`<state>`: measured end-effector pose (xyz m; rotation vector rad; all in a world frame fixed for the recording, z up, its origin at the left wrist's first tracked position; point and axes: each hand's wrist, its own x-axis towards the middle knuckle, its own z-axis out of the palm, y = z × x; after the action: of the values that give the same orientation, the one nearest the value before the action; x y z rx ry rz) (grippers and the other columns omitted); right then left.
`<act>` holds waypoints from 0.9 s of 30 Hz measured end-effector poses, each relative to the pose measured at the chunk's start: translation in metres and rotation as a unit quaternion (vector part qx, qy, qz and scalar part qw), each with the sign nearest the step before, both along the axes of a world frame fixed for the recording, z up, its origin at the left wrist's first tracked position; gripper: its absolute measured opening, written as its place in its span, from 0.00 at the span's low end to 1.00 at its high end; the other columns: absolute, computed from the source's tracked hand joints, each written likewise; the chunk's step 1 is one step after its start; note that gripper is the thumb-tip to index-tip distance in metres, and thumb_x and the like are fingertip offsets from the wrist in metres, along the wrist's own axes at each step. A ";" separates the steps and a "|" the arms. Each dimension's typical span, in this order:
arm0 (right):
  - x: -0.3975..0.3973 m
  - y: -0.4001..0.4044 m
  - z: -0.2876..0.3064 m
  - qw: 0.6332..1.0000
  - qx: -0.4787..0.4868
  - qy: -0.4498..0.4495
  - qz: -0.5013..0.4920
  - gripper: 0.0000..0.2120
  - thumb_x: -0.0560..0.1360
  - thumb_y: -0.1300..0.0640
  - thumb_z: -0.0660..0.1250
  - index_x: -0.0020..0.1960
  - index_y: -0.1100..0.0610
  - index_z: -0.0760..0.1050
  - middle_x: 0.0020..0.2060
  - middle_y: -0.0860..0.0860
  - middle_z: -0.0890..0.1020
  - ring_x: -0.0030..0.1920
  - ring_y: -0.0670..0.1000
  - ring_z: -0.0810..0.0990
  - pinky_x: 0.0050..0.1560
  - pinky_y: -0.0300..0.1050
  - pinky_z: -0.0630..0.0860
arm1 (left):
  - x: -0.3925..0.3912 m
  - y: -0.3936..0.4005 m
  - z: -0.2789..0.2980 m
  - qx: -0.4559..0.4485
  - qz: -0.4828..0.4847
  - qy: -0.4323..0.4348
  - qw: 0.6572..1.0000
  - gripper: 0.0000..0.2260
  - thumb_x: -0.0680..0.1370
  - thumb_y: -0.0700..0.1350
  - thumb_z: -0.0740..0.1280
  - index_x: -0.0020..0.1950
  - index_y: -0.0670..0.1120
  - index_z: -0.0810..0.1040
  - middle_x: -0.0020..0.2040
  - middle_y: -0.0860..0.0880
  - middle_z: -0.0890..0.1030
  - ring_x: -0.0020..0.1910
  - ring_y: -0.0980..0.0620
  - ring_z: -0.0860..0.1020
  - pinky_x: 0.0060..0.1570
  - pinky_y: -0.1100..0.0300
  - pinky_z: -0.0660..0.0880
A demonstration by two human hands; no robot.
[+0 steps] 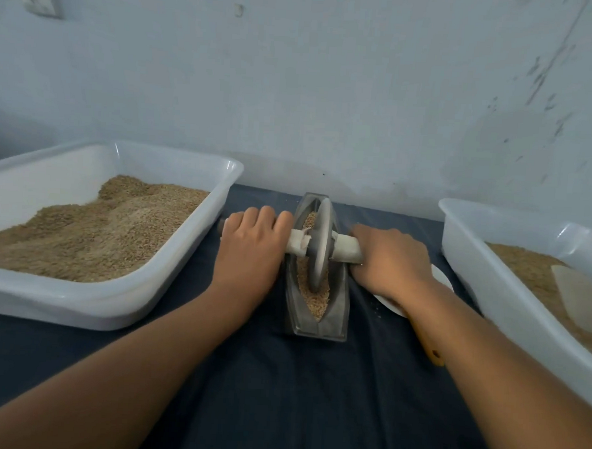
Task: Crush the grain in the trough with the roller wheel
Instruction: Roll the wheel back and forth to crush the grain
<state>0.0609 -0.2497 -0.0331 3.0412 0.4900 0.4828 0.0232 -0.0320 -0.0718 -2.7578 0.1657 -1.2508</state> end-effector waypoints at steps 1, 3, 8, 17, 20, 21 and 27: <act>-0.006 -0.001 -0.002 1.000 0.003 -0.008 0.003 0.10 0.72 0.45 0.66 0.51 0.44 0.68 0.38 0.45 0.76 0.38 0.54 0.75 0.34 0.46 0.67 | -0.003 0.001 0.000 0.000 -0.005 -0.002 1.000 0.09 0.73 0.37 0.66 0.49 0.46 0.71 0.43 0.46 0.73 0.43 0.44 0.72 0.47 0.49 0.70; -0.018 -0.005 -0.006 1.000 0.013 -0.011 0.001 0.10 0.73 0.44 0.66 0.51 0.44 0.67 0.37 0.44 0.74 0.38 0.54 0.74 0.36 0.48 0.72 | -0.010 0.001 -0.001 0.004 -0.020 -0.012 1.000 0.09 0.72 0.38 0.66 0.49 0.46 0.71 0.44 0.46 0.73 0.43 0.44 0.72 0.47 0.50 0.69; -0.028 -0.009 -0.007 1.000 0.017 -0.021 -0.007 0.11 0.74 0.45 0.66 0.53 0.46 0.69 0.36 0.44 0.71 0.37 0.55 0.72 0.37 0.51 0.76 | -0.016 0.002 -0.003 0.013 -0.044 -0.042 0.998 0.06 0.74 0.38 0.63 0.49 0.46 0.70 0.43 0.46 0.72 0.42 0.44 0.70 0.47 0.50 0.68; 0.012 0.004 0.004 0.999 -0.005 0.030 -0.025 0.19 0.72 0.46 0.67 0.61 0.39 0.69 0.41 0.45 0.77 0.40 0.54 0.75 0.36 0.48 0.67 | 0.019 0.004 0.001 0.009 -0.007 0.017 1.000 0.09 0.73 0.40 0.69 0.46 0.47 0.69 0.40 0.48 0.74 0.39 0.45 0.72 0.42 0.51 0.68; 0.031 0.007 0.009 0.997 0.004 0.069 -0.027 0.27 0.70 0.48 0.69 0.66 0.35 0.66 0.46 0.45 0.80 0.45 0.53 0.78 0.40 0.49 0.72 | 0.033 0.003 0.005 0.013 0.009 0.030 0.999 0.10 0.73 0.39 0.69 0.45 0.48 0.68 0.38 0.49 0.73 0.36 0.47 0.71 0.38 0.53 0.64; 0.038 0.008 0.010 0.996 0.006 0.085 -0.027 0.30 0.70 0.48 0.70 0.68 0.34 0.64 0.49 0.45 0.81 0.47 0.53 0.79 0.41 0.49 0.74 | 0.038 0.001 0.006 0.015 0.016 0.033 0.999 0.10 0.73 0.39 0.69 0.45 0.48 0.68 0.37 0.50 0.73 0.35 0.48 0.70 0.38 0.54 0.64; 0.068 0.008 0.028 0.980 0.003 0.199 -0.011 0.49 0.67 0.52 0.76 0.79 0.36 0.53 0.60 0.47 0.80 0.53 0.53 0.79 0.52 0.53 0.80 | 0.065 0.000 0.016 0.013 0.029 0.047 0.998 0.09 0.75 0.42 0.68 0.47 0.50 0.68 0.37 0.52 0.73 0.33 0.51 0.70 0.37 0.55 0.64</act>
<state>0.1284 -0.2414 -0.0055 3.1471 0.4609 -0.1354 0.0886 -0.0324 -0.0556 -2.7800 0.1086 -1.0972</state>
